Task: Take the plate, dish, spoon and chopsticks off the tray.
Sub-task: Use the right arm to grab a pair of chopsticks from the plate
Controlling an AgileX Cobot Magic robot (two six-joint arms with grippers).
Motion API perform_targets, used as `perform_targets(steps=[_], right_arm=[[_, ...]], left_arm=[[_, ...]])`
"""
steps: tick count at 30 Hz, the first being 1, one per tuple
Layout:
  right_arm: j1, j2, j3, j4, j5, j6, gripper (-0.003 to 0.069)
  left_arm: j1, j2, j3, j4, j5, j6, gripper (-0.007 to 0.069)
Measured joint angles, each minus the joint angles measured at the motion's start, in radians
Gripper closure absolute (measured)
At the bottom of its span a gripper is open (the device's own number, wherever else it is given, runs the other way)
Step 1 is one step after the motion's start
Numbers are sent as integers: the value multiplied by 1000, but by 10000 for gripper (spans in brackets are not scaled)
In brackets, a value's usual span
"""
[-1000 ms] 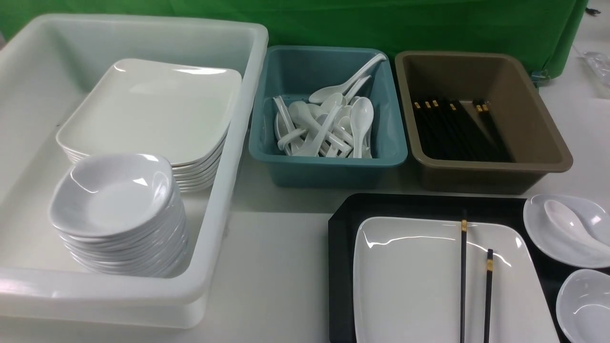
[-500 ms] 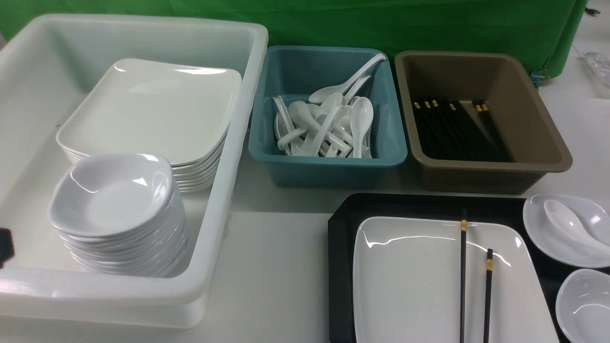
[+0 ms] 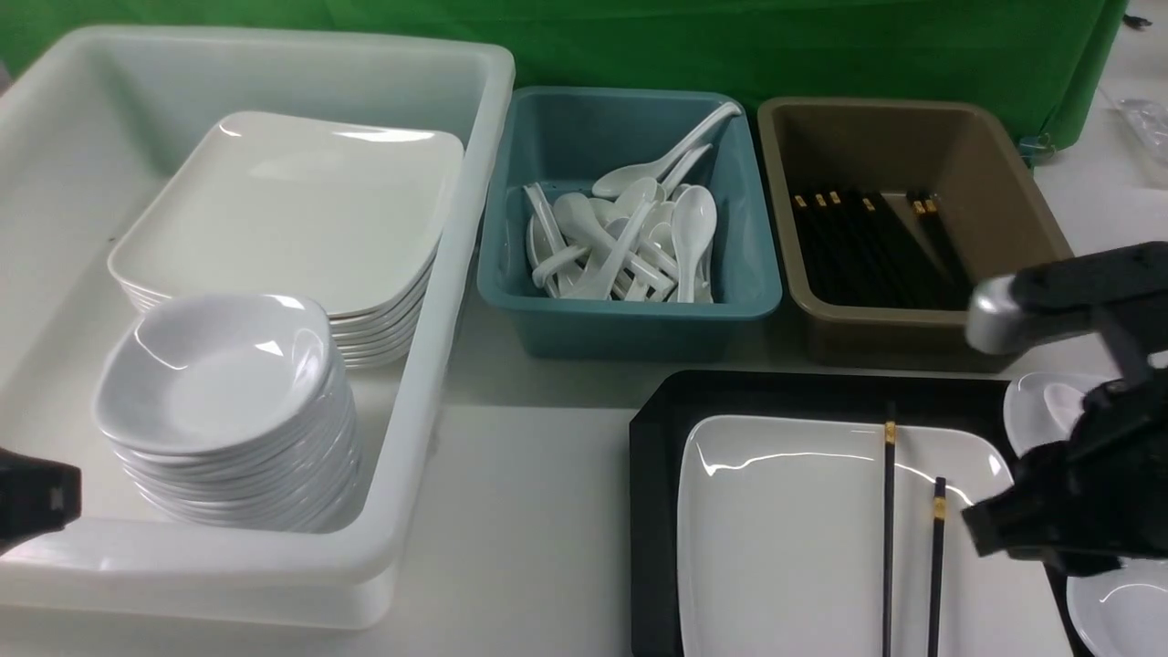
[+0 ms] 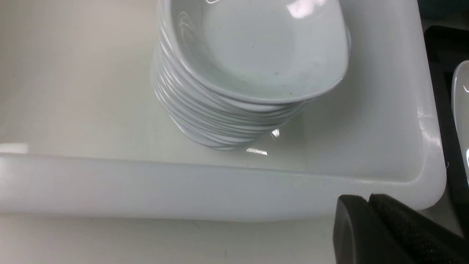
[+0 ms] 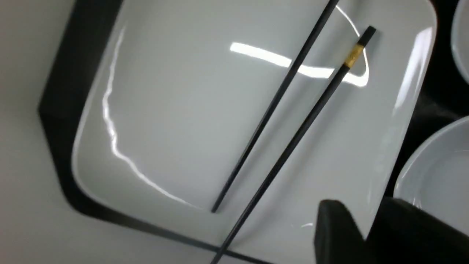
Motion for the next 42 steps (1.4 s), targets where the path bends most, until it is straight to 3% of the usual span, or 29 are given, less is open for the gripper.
perform_targets(steps=[2,6,15,26,30,35,42], right_arm=[[-3,105,-15,-12,-22,23,265],[-50,221,-34,-6,-66,30,143],[-210,385,-38,207,-159,-29,86],[-217,543,-40,238,-216,-29,71],[-218,548,-48,236,-219,-27,156],[-218,544,-48,238,-235,-28,524],[-218,497,-48,245,-234,-48,520]], left_arm=[[0,0,0,0,4,0,607],[0,0,0,0,5,4,607],[0,0,3,0,5,7,607],[0,0,3,-1,1,7,607],[0,0,3,-1,1,7,607],[0,0,3,-1,0,7,607],[0,0,5,-1,-3,10,607]])
